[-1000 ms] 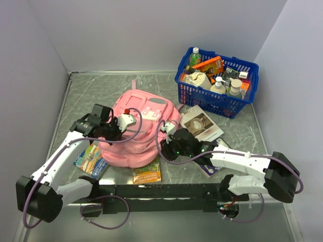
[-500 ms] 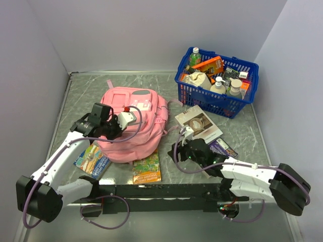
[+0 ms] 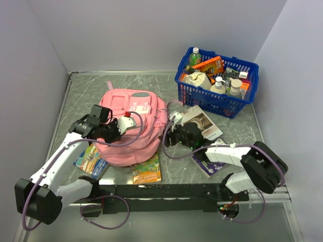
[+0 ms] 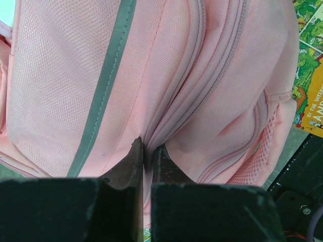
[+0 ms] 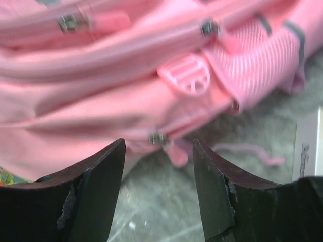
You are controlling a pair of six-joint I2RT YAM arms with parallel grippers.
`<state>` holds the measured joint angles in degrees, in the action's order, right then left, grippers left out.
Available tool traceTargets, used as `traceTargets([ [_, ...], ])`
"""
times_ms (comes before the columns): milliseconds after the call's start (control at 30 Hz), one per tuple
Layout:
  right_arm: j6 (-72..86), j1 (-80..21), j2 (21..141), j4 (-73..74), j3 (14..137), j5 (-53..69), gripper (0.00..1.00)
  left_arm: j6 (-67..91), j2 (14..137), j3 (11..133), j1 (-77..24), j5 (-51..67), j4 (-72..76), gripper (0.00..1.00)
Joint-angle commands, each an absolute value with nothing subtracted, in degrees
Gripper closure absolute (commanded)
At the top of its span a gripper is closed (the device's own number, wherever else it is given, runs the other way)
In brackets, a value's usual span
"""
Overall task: Pack the student bag
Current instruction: Unzip the student bag at the center of the board.
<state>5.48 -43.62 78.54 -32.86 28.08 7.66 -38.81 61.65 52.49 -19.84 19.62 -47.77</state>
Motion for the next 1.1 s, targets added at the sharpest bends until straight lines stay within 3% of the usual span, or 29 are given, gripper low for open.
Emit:
traceTargets([
  [0,-1.1,-43.4,81.6,-35.2,31.6,9.5,0.39,-39.7,59.4,55.1,-19.7,22.6,-50.0,0.99],
  [300,-2.9,-43.4,83.8,-34.7,30.8,9.2,0.43,-40.1,59.6,55.8,-19.7,22.8,-50.4,0.99],
  [667,-0.3,-43.4,72.2,-35.8,22.8,9.3,0.42,-40.3,59.3,55.1,-19.8,22.9,-50.4,0.99],
  [1067,-2.5,-43.5,81.5,-36.4,25.8,9.1,0.45,-40.5,59.4,57.1,-19.8,23.5,-51.5,0.99],
])
